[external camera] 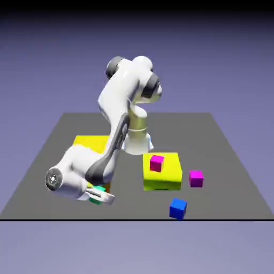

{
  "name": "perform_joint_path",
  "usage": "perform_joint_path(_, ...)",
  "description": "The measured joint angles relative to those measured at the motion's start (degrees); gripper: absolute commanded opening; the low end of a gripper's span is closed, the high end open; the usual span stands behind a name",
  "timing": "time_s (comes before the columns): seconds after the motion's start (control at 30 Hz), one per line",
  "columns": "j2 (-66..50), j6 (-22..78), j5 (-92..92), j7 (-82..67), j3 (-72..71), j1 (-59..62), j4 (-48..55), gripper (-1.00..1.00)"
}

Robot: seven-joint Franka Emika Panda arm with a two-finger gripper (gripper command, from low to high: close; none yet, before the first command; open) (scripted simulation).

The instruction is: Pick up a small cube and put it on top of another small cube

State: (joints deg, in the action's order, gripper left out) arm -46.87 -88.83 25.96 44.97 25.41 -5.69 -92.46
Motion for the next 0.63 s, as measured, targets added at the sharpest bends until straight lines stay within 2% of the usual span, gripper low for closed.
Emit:
perform_joint_path(0.37, 7.7, -4.8, 2.9, 27.4, -22.4, -0.8, -0.6, -1.00)
perform_joint_path(0.43, 8.1, -5.0, 3.0, 28.9, -23.6, -0.9, -0.6, -1.00)
perform_joint_path(0.53, 6.5, -12.5, 4.7, 26.9, -24.5, -2.6, -6.5, -1.00)
perform_joint_path(0.57, 6.4, -13.1, 4.8, 26.7, -24.6, -2.7, -7.0, 1.00)
perform_joint_path(0.63, 6.4, -13.1, 4.7, 26.7, -24.6, -2.7, -7.0, 1.00)
